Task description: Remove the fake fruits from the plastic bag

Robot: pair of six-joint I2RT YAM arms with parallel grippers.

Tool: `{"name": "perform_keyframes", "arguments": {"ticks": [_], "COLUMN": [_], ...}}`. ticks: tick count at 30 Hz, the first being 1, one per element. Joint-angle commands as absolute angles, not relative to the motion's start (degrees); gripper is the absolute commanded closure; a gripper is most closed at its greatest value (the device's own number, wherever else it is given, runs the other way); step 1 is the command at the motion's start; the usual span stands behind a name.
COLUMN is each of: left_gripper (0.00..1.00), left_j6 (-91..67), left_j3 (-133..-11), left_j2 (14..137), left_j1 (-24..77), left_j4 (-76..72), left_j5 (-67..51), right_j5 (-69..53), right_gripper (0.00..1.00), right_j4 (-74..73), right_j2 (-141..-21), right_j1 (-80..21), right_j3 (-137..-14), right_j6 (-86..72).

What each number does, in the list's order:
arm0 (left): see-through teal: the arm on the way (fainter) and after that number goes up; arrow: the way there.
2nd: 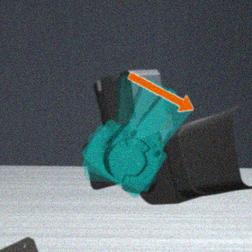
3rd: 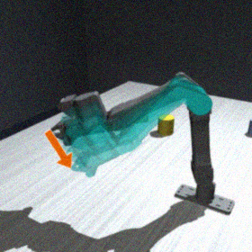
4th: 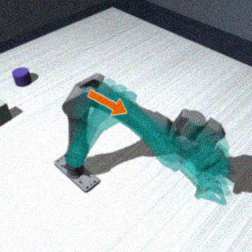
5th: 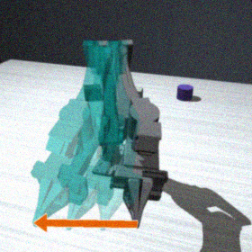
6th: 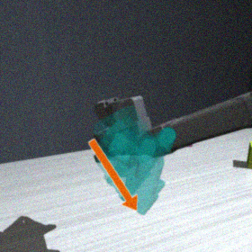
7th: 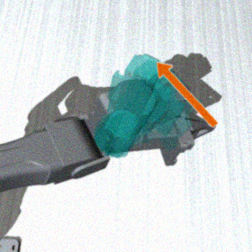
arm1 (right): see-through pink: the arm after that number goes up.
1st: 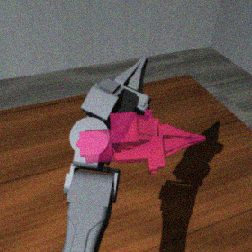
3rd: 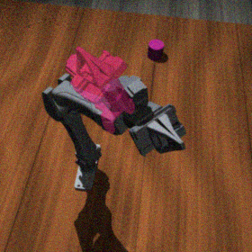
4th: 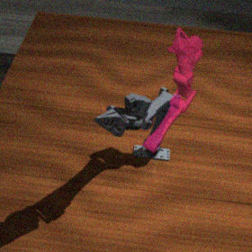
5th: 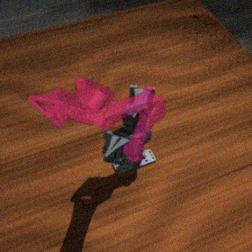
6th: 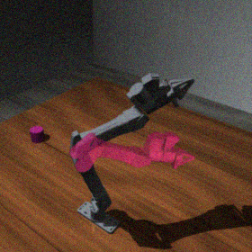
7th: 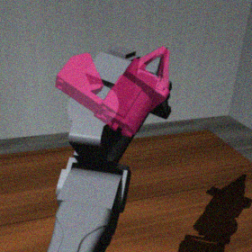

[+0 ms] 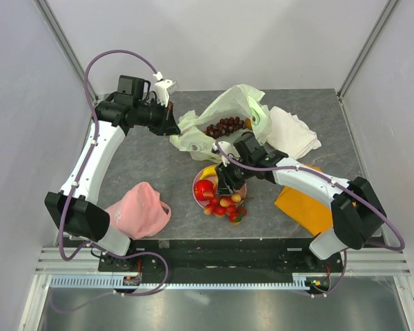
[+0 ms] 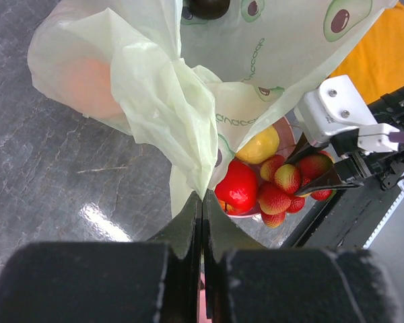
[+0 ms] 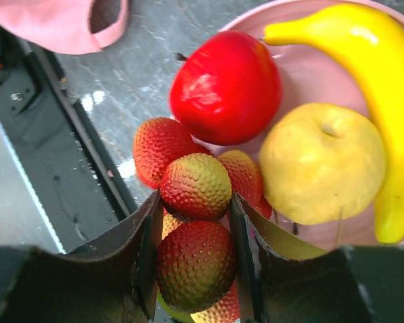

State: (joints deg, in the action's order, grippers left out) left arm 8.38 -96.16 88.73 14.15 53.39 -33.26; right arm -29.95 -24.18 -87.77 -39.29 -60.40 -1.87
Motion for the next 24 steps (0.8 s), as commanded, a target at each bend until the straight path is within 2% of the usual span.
{"name": "perform_keyframes", "arguments": {"ticks": [1,2,3,8,9,11,18,24], "left_gripper": [0.98,0.98,0.98,0.98,0.98,0.98,0.99,0.98], "left_j6": [10.20,10.20,10.20,9.85,9.76,9.49,10.10,10.37], "left_j3": [-96.50,-96.59,-96.59,-97.12,-97.38,-97.56,-98.00,-97.82], "left_j2": [87.36,87.54,87.54,87.72,87.54,87.10,85.87,85.96], "left_j1": [13.89,13.89,13.89,13.89,13.89,13.89,13.89,13.89], "left_j4": [52.56,52.56,52.56,52.56,52.56,52.56,53.00,53.35], "left_j5": [-34.54,-34.63,-34.72,-35.86,-35.95,-36.30,-36.91,-36.65], "right_j5": [-25.06,-25.14,-25.14,-24.43,-24.26,-23.39,-13.37,-23.52], "right_gripper": [0.81,0.77,0.66,0.34,0.20,0.02,0.02,0.03], "right_j4": [-22.94,-23.11,-23.29,-29.17,-30.57,-32.07,-42.95,-43.78], "right_j2": [-88.24,-88.24,-88.42,-86.32,-85.18,-80.79,-69.62,-71.87], "right_j1": [-39.46,-39.46,-39.46,-39.46,-39.46,-39.46,-38.24,-29.81], "right_j3": [-61.35,-61.61,-61.87,-66.17,-66.53,-67.58,-63.56,-58.01], "right_j6": [-0.44,0.95,1.05,2.90,3.42,4.83,4.75,-4.21]}}
